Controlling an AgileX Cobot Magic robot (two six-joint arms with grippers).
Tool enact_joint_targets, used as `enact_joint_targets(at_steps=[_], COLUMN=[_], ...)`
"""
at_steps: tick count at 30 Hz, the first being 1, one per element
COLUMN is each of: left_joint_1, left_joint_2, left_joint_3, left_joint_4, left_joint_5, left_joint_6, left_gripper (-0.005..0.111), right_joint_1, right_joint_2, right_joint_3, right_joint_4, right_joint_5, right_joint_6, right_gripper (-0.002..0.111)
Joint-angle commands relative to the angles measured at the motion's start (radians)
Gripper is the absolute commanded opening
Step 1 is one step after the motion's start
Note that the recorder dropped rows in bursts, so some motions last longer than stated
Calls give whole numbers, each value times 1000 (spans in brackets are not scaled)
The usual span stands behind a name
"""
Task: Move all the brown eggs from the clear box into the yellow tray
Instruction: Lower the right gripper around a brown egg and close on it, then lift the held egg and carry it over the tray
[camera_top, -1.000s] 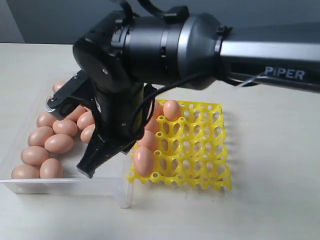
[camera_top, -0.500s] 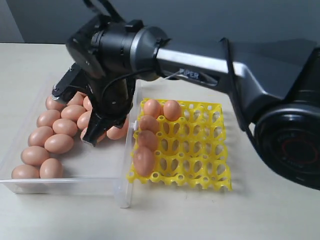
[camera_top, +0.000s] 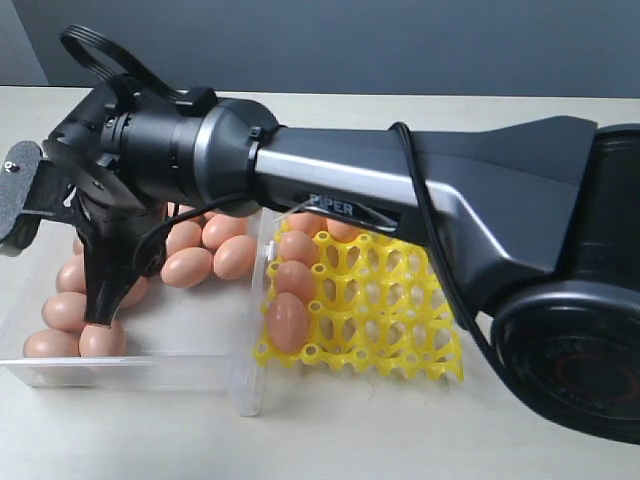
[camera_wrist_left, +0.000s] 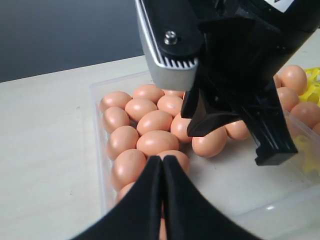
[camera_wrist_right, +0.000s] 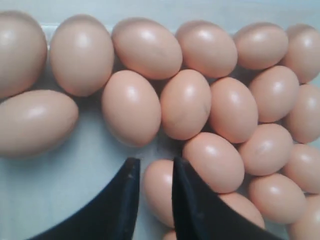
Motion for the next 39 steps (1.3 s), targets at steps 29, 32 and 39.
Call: enact_joint_targets(at_steps=[29, 32, 39], left_joint_1=[-2, -2, -2], left_joint_2=[-5, -5, -5], left_joint_3=[4, 4, 4], left_joint_4=[0, 0, 0], left_joint_5=[-12, -12, -12], left_joint_6=[-1, -1, -1], left_gripper=[0, 0, 0], right_joint_1=[-55, -55, -55], right_joint_2=[125, 96, -16], right_joint_3=[-4, -4, -4], right_joint_4=[-90, -90, -90], right_joint_5=[-24, -29, -41], right_joint_6=[-113, -104, 57], right_gripper=[0, 0, 0])
